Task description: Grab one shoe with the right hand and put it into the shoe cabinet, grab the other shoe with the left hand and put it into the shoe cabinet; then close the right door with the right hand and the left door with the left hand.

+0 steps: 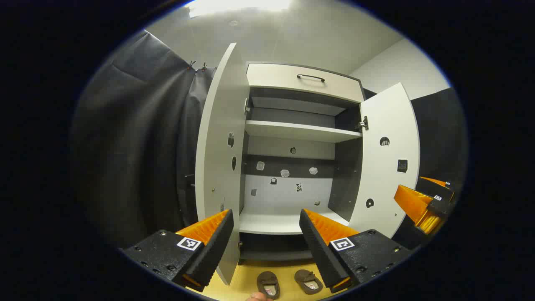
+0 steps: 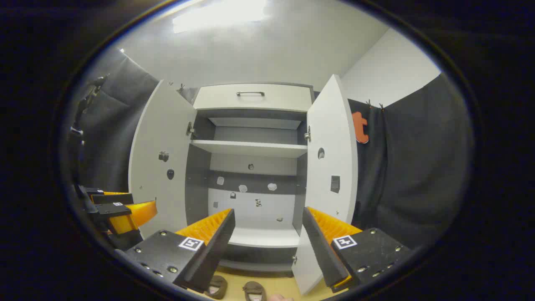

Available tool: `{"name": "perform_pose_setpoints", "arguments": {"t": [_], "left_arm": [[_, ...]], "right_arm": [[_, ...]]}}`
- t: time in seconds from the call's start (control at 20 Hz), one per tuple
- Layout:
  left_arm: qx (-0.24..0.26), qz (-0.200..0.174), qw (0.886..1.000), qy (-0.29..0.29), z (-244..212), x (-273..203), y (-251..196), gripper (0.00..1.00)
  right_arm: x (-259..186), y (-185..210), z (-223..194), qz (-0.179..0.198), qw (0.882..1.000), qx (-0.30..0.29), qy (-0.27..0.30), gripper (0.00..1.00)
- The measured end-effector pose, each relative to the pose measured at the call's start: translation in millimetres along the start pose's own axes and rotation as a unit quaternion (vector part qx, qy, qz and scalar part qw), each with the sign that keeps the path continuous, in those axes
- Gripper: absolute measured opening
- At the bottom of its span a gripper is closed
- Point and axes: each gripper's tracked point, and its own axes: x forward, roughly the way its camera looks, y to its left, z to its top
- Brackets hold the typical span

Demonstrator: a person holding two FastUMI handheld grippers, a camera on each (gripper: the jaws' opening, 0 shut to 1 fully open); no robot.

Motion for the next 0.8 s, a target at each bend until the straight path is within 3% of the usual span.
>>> {"name": "perform_pose_setpoints", "arguments": {"t": [0.1, 0.8], "left_arm": [[-0.002, 0.004, 1.000, -0.001, 1, 3, 3, 0.99], [0.006, 0.027, 1.000, 0.005, -6, 19, 19, 0.96]], "right_arm": [[4, 4, 0, 0.005, 1.000, -0.002, -0.003, 0.96], [29, 14, -23, 0.015, 1.000, 0.004, 0.019, 0.96]]}}
